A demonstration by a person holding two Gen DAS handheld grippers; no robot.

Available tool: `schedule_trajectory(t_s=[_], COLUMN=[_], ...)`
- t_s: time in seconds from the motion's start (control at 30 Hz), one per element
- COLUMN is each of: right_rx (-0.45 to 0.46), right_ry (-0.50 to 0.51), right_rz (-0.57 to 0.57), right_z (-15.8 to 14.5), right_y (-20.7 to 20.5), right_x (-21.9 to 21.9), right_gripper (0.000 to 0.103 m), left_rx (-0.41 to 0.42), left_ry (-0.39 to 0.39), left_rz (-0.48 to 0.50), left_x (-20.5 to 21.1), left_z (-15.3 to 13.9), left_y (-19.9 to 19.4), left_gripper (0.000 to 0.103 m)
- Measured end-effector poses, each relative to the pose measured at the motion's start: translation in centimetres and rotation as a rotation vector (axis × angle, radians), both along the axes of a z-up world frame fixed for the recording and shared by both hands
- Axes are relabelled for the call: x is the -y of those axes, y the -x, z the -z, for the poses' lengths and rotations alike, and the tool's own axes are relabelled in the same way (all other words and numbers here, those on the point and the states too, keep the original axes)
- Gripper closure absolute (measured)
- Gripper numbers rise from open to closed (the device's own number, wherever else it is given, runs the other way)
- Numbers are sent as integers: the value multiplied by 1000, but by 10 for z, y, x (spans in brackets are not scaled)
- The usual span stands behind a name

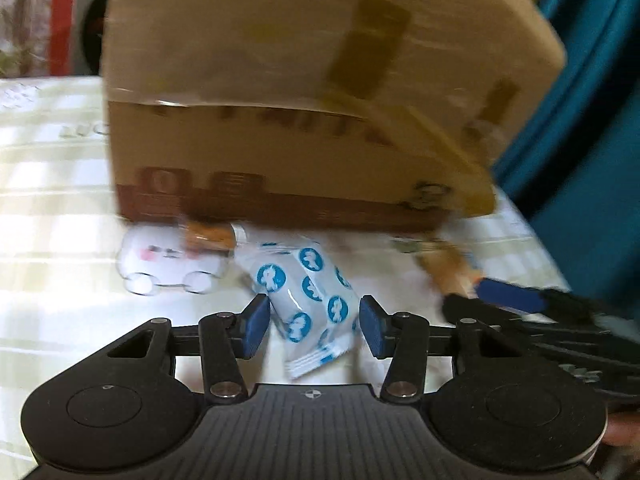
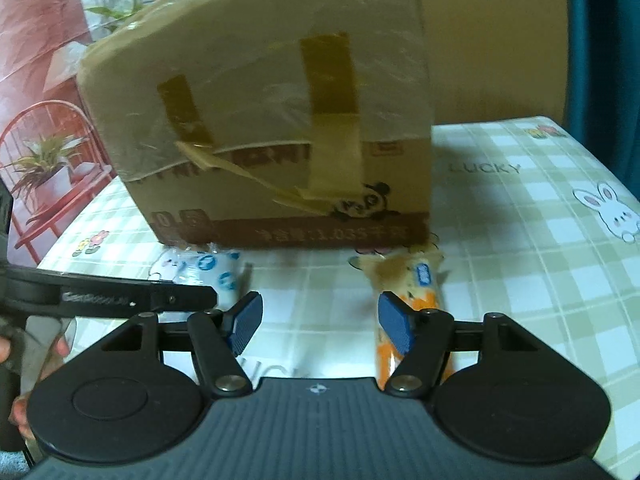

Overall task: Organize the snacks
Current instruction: 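Grasp the small twisted-snack packet with the left tool while the right tool grasps the blue-dotted packet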

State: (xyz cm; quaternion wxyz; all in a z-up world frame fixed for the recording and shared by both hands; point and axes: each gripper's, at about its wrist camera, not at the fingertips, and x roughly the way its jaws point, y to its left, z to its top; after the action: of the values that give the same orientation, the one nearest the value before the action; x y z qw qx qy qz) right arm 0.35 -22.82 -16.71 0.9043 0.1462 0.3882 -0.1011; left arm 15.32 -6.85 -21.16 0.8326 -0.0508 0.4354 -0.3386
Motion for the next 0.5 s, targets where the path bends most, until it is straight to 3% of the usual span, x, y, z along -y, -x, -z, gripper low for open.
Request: schedule_trajectory(t_s=[0.1,0.2,0.37,0.5], right_rx=[0,11,26,-22], right_ry=[2,-6,7,18], right_rz=[-6,-45,-175,-275], right_z=[-1,-2,1,14], right_y=[-1,-8,-34,-60], right_x=[-1,-7,-30,-50], right_gripper=[35,35,34,33], left_rx=[21,58,105,108], left_ry=[19,-10,-61,-86], left_rz=[-26,-65,-126,-156], left_x=[-12,-26,-47,-55], left_z=[-8,-16,-25,-24], left_y=[1,1,-3,-7], left_gripper=[52,52,52,52])
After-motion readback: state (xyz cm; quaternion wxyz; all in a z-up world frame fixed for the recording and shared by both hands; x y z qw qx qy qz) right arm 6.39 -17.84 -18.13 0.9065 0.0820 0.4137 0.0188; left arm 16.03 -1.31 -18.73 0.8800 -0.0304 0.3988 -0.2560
